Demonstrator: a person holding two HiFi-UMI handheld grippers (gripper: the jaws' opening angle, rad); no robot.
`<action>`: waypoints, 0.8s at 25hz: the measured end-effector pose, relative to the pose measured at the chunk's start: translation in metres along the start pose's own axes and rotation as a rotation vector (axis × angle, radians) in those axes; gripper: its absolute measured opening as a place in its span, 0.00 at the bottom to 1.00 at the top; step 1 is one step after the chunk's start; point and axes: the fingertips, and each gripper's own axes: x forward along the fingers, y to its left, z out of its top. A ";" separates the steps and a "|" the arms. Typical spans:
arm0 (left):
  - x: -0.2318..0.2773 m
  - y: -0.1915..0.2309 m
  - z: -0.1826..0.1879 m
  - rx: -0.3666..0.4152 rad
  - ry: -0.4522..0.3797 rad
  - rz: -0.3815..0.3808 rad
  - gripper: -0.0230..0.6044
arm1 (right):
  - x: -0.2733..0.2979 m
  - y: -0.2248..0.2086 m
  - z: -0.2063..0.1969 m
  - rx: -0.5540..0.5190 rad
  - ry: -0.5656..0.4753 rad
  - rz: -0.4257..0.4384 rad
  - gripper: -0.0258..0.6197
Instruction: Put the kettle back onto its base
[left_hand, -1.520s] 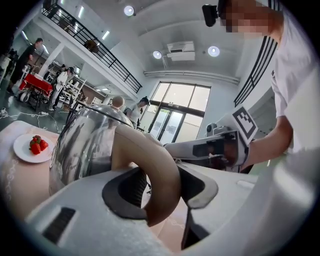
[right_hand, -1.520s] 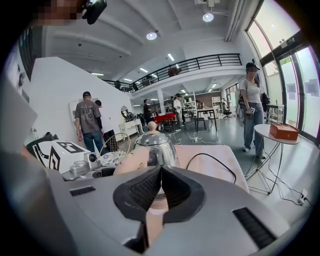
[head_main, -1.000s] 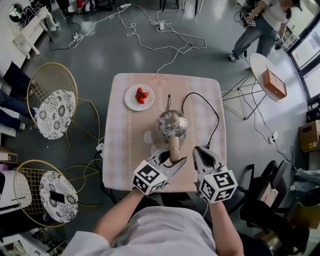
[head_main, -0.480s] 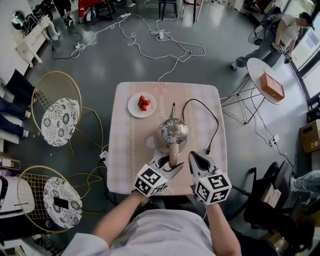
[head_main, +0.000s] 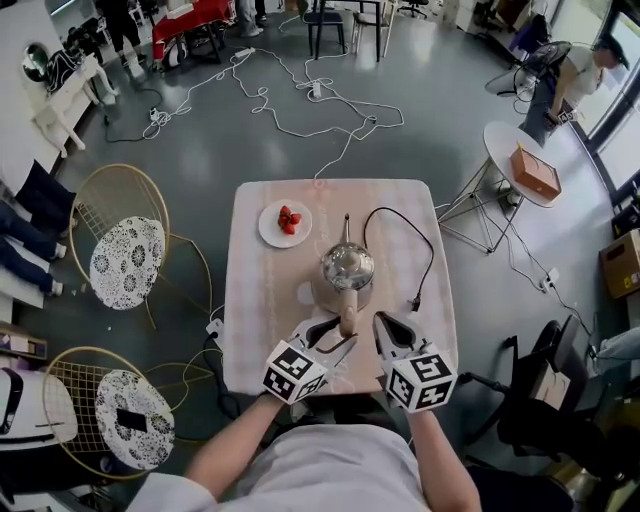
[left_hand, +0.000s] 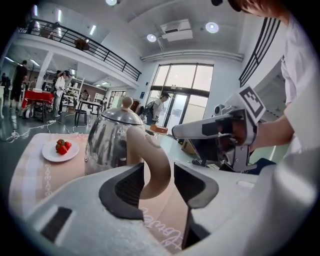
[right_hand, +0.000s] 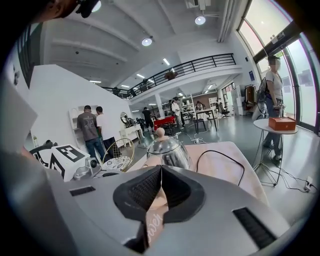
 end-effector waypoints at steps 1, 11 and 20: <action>-0.004 0.000 0.001 -0.001 -0.002 0.009 0.32 | -0.001 0.003 0.000 0.002 -0.003 0.001 0.05; -0.044 -0.012 0.015 -0.040 -0.065 0.047 0.32 | -0.011 0.040 -0.003 0.000 -0.034 0.017 0.05; -0.082 -0.030 0.029 -0.071 -0.101 0.060 0.30 | -0.016 0.084 -0.006 -0.023 -0.049 0.049 0.05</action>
